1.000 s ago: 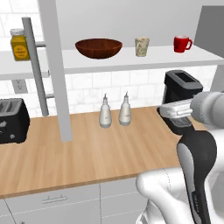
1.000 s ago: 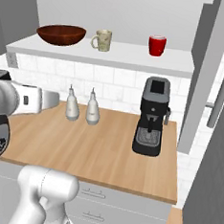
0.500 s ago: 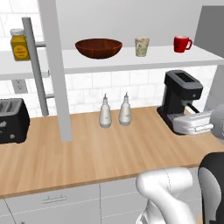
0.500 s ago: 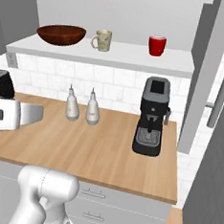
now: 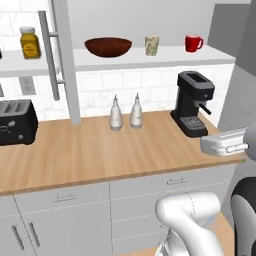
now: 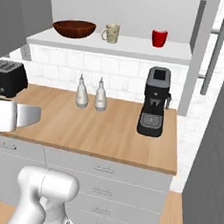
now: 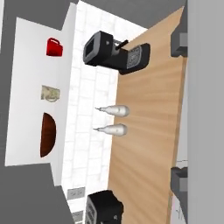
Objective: Gather all objects into one cabinet and sort the glasses and bowls to opposite sides.
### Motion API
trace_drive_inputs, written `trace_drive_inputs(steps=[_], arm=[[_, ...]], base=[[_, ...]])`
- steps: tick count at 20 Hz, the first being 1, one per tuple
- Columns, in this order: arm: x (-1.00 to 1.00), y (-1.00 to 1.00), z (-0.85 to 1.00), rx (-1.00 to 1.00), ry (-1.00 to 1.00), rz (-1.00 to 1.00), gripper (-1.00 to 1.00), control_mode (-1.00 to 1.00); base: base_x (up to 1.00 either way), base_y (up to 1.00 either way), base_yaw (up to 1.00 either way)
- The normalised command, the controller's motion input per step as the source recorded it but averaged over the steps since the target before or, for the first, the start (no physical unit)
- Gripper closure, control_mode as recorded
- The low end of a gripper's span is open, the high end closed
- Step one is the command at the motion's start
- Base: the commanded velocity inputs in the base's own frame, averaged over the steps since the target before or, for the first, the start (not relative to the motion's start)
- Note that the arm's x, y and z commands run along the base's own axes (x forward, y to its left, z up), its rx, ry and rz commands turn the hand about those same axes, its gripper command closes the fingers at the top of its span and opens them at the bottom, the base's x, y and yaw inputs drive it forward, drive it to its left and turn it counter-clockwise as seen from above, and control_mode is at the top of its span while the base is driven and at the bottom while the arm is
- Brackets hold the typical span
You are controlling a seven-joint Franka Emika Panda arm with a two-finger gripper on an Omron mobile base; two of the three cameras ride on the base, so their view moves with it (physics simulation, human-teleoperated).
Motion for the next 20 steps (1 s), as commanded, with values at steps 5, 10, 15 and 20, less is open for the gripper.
trace_drive_inputs(steps=[5,10,15,20], arm=[[0.00,0.00,0.00,0.00,0.00,0.00,-1.00,1.00],[0.00,0.00,0.00,0.00,0.00,0.00,-1.00,1.00],[0.00,0.00,0.00,0.00,0.00,0.00,-1.00,1.00],[0.00,0.00,0.00,0.00,0.00,0.00,-1.00,1.00]], base=[[-0.87,0.21,0.00],[-0.53,0.76,0.00],[-0.30,1.00,0.00],[-0.15,1.00,0.00]])
